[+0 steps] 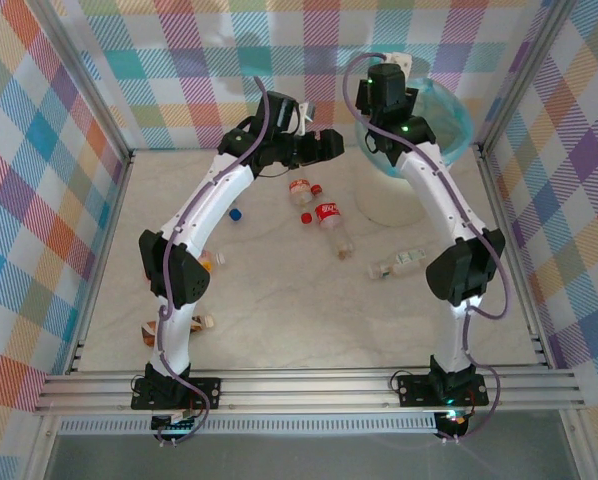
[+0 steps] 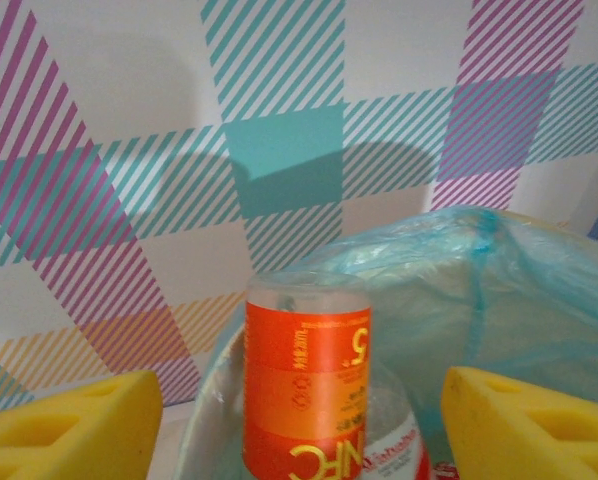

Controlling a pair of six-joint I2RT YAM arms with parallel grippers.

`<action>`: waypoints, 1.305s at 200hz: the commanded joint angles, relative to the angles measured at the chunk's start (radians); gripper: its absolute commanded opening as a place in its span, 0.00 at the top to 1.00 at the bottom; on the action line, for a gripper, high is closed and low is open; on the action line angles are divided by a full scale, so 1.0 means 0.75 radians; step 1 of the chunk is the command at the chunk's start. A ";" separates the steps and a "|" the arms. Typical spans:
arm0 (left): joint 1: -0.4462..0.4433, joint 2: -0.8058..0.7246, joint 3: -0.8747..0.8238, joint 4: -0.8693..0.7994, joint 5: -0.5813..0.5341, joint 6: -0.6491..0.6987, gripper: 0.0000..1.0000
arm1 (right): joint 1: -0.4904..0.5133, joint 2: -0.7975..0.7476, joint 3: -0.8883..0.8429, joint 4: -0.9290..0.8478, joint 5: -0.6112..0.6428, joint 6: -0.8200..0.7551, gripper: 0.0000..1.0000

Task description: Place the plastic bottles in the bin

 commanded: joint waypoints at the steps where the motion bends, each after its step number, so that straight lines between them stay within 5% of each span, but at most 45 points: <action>1: 0.018 -0.076 -0.017 0.023 -0.005 -0.011 0.15 | -0.020 0.138 0.147 -0.055 -0.060 0.077 0.29; 47: 0.033 -0.103 -0.061 0.021 -0.009 0.003 0.15 | -0.134 0.361 0.454 -0.329 -0.080 0.252 0.32; 109: 0.040 -0.118 -0.088 0.053 -0.003 -0.022 0.15 | -0.169 0.062 0.002 -0.218 -0.060 0.318 0.33; 211: 0.038 -0.233 -0.134 0.009 -0.063 0.018 0.15 | 0.007 -0.190 -0.002 -0.289 -0.117 0.212 0.19; 261: 0.022 -0.457 -0.428 0.101 -0.120 0.106 0.15 | 0.159 -0.621 -0.551 -0.317 -0.133 0.313 0.18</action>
